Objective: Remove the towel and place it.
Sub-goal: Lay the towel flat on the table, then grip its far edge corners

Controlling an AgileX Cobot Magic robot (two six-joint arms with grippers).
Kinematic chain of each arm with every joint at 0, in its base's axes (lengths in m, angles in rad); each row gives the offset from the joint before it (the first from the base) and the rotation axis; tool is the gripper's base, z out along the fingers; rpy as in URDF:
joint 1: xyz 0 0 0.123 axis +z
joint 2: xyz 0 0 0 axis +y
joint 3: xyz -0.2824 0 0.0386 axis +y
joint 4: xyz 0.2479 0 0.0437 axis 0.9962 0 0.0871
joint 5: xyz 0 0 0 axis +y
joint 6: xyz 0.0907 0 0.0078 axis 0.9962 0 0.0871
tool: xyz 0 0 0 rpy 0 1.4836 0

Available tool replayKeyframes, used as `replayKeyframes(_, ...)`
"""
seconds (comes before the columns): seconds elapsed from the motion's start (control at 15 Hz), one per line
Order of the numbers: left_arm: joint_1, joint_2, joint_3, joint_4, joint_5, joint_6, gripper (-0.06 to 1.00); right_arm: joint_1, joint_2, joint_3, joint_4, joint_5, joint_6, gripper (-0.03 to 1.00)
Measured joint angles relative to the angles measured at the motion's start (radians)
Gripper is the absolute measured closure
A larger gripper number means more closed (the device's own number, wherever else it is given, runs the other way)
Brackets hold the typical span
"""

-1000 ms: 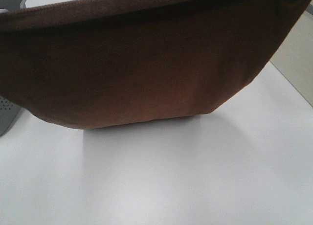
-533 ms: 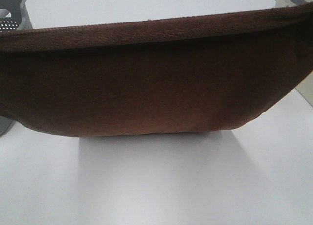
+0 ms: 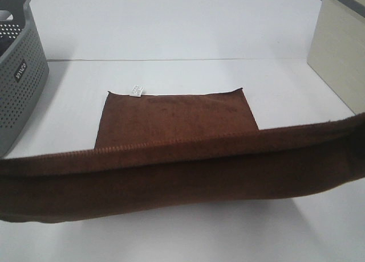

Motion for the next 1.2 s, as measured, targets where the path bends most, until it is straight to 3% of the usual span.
replayKeyframes(0.47, 0.000, 0.005, 0.154, -0.062, -0.004, 0.050, 0.94, 0.000, 0.000, 0.172, 0.025, -0.003, 0.000, 0.96)
replayKeyframes(0.87, -0.003, 0.152, 0.172, -0.104, 0.004, 0.094, 0.94, -0.003, -0.001, 0.367, 0.041, -0.016, -0.030, 0.96)
replayKeyframes(1.0, -0.065, 0.196, 0.172, -0.099, 0.004, 0.096, 0.94, -0.006, -0.001, 0.392, 0.026, -0.019, -0.049, 0.96)
replayKeyframes(1.2, -0.221, 0.288, 0.172, -0.072, -0.015, 0.055, 0.94, -0.008, 0.042, 0.395, -0.019, -0.015, -0.092, 0.96)
